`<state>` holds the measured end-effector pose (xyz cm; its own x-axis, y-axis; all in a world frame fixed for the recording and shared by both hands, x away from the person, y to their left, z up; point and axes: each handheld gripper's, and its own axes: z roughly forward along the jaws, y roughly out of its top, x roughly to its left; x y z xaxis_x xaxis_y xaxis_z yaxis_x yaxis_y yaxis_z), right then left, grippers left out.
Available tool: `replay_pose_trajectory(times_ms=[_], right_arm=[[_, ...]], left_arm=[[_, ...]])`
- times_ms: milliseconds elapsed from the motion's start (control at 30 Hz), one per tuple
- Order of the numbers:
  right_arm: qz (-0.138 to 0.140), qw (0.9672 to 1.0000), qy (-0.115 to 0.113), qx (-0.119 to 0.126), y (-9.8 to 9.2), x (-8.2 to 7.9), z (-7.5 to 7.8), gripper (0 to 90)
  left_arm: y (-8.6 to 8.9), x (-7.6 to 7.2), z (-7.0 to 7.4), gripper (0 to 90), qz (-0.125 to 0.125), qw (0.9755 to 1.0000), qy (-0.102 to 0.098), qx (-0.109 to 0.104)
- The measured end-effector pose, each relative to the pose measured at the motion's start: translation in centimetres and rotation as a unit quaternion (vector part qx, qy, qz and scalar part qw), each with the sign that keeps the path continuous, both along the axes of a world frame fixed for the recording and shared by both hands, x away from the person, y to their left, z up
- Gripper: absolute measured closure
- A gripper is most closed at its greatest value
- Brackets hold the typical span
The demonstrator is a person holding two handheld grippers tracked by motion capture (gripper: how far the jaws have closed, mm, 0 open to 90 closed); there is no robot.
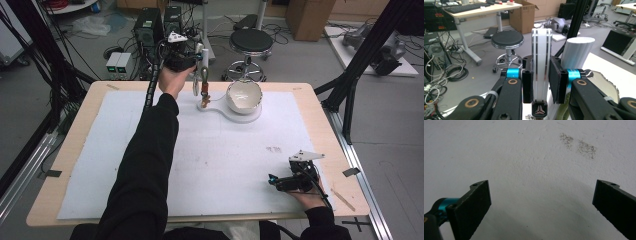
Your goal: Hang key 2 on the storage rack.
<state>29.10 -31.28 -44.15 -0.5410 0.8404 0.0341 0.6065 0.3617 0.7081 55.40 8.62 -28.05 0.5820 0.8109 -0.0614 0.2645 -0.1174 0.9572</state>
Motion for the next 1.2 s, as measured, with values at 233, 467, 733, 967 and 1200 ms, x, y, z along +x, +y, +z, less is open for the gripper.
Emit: replay_pose_trajectory(times_ms=[233, 467, 733, 967, 1200], right_arm=[[0.001, 1.0, -0.001, 0.0, 0.0, 0.0, 0.0, 0.9], [0.003, 1.0, -0.002, -0.001, 0.1, 0.1, 0.0, 0.9], [0.003, 1.0, -0.001, 0.0, 0.3, 0.2, 0.1, 0.9], [0.005, 1.0, -0.004, 0.001, 0.3, 0.2, 0.1, 0.9], [0.008, 1.0, -0.003, 0.001, 0.5, 0.3, 0.1, 0.9]], left_arm=[[1.8, -0.4, -0.2, 60.9, 0.012, 0.9983, 0.017, -0.055], [3.4, -0.8, -0.2, 23.9, 0.018, 0.9982, 0.024, -0.052], [4.6, -1.9, -0.1, 1.7, -0.016, 0.9988, 0.024, -0.039], [5.6, -3.1, -0.3, 1.7, -0.024, 0.9988, 0.031, -0.03], [6.8, -4.3, -0.9, 1.7, -0.029, 0.9988, 0.036, -0.016]])
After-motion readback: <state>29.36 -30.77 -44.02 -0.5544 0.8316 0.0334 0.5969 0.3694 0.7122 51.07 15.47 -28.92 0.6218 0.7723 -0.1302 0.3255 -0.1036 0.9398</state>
